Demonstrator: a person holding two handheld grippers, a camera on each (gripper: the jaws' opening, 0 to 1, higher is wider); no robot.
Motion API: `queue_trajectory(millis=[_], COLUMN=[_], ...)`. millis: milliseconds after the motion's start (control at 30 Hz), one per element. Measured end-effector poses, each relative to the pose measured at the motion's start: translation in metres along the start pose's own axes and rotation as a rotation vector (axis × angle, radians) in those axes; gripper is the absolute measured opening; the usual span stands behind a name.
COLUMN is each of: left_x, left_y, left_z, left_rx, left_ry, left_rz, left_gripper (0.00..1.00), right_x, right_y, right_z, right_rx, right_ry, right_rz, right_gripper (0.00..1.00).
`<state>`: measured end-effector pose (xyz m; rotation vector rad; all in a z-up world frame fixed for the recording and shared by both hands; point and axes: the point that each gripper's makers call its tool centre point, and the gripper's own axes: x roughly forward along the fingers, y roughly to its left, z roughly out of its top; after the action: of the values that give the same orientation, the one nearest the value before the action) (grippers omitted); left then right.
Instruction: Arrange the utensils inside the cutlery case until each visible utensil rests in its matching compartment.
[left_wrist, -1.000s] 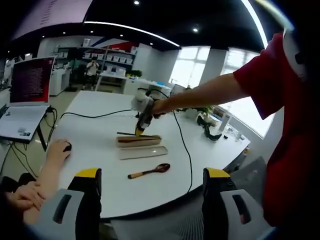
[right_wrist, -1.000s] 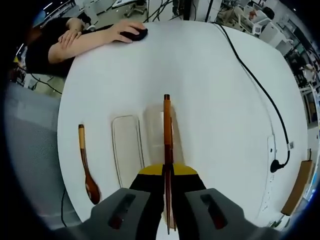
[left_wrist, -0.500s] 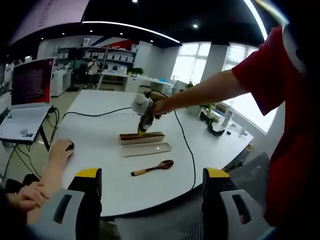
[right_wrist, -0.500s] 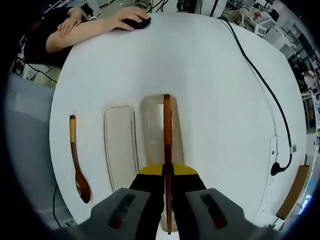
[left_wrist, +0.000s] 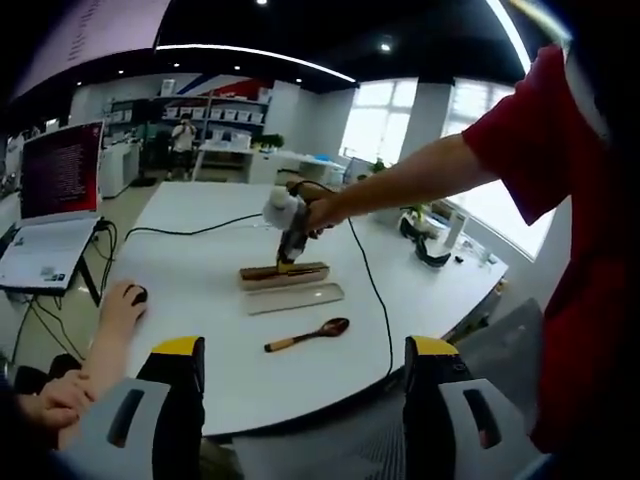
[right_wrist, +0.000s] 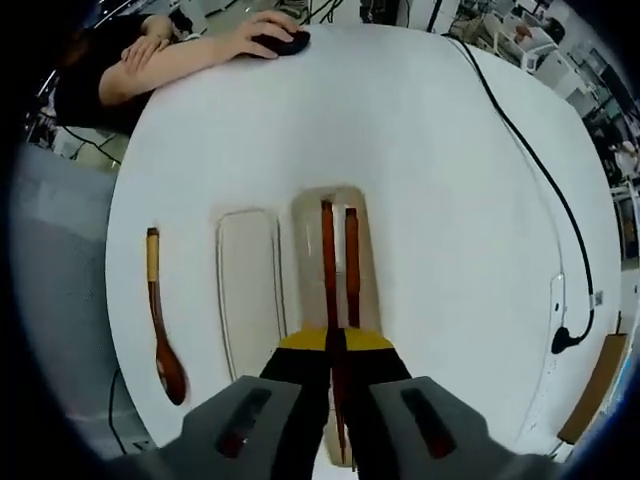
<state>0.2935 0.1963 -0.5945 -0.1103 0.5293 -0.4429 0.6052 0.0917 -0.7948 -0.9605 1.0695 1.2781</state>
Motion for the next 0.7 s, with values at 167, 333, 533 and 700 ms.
queue_trajectory(millis=[167,333,533,700], left_x=[0.001,0.002,0.002,0.001], left_y=[0.000,-0.002,-0.004,-0.005], left_z=[0.003,0.004,0.001,0.001], left_rx=[0.010,0.020,0.022,0.029], left_ry=[-0.007,-0.009,-0.003,0.002], left_rz=[-0.005,-0.014,-0.020,-0.016], left_gripper=[0.84,0.83,0.83,0.83], right_x=[-0.012,-0.022,-0.028,-0.025], right_y=[-0.011,-0.012,-0.008,-0.007], right_z=[-0.015,-0.054,-0.077,-0.097], right_rx=[0.050,0.015,0.036,0.038], right_ry=[0.005,0.078,0.104,0.132], right_rz=[-0.025,-0.047,-0.053,-0.061], right_gripper=[0.00,0.00,0.00,0.00])
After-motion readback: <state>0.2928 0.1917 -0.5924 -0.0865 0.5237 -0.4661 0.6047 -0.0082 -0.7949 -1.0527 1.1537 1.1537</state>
